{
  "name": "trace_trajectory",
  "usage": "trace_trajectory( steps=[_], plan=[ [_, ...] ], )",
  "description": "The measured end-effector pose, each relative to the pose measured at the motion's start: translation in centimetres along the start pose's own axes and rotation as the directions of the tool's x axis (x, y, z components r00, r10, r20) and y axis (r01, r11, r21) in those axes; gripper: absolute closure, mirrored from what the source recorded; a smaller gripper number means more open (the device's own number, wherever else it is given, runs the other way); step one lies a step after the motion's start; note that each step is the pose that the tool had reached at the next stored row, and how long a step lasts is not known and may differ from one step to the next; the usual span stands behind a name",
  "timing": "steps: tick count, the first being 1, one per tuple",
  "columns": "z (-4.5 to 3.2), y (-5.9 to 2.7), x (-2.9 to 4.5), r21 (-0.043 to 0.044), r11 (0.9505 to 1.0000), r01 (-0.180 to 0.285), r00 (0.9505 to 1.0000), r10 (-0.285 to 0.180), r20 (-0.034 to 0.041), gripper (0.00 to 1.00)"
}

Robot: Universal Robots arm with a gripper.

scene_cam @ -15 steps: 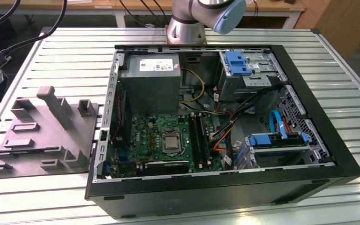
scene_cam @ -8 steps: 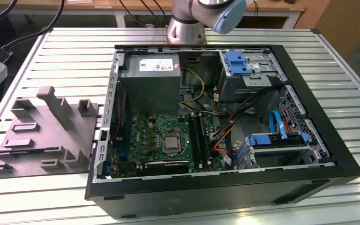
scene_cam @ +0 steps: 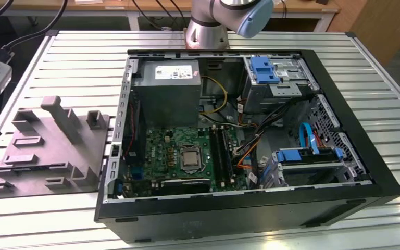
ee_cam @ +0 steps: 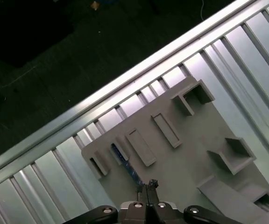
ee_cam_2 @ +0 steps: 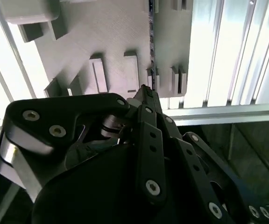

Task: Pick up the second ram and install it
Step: 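Pick up the second ram and move it above second insertion slot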

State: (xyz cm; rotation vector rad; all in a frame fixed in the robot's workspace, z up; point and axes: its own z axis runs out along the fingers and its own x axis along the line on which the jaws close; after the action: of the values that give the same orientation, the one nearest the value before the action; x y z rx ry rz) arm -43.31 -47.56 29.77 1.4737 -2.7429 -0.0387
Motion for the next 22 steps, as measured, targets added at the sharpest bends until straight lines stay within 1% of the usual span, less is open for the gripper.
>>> trace_trajectory(
  steps=[3, 5, 7, 10, 13, 16, 19, 22],
  plan=[
    [0.02, 0.00, 0.00, 0.0006, 0.9986, 0.053, 0.9986, -0.053, -0.0018, 0.90],
    [0.03, 0.00, 0.00, 0.0011, 0.9959, 0.091, 0.9959, -0.091, -0.0032, 0.90],
    [0.04, 0.00, 0.00, 0.0013, 0.9920, 0.127, 0.9919, -0.127, -0.0045, 0.90],
    [0.06, 0.00, 0.00, 0.0017, 0.9837, 0.180, 0.9837, -0.180, -0.0065, 0.90],
    [0.07, 0.00, 0.00, 0.0020, 0.9723, 0.234, 0.9723, -0.234, -0.0085, 0.90],
    [0.09, 0.00, 0.00, 0.0021, 0.9583, 0.286, 0.9582, -0.286, -0.0105, 0.90],
    [0.11, 0.00, 0.00, 0.0022, 0.9410, 0.339, 0.9409, -0.338, -0.0126, 0.90],
    [0.13, -0.01, 0.00, 0.0021, 0.9221, 0.387, 0.9220, -0.387, -0.0145, 0.90]
  ],
)
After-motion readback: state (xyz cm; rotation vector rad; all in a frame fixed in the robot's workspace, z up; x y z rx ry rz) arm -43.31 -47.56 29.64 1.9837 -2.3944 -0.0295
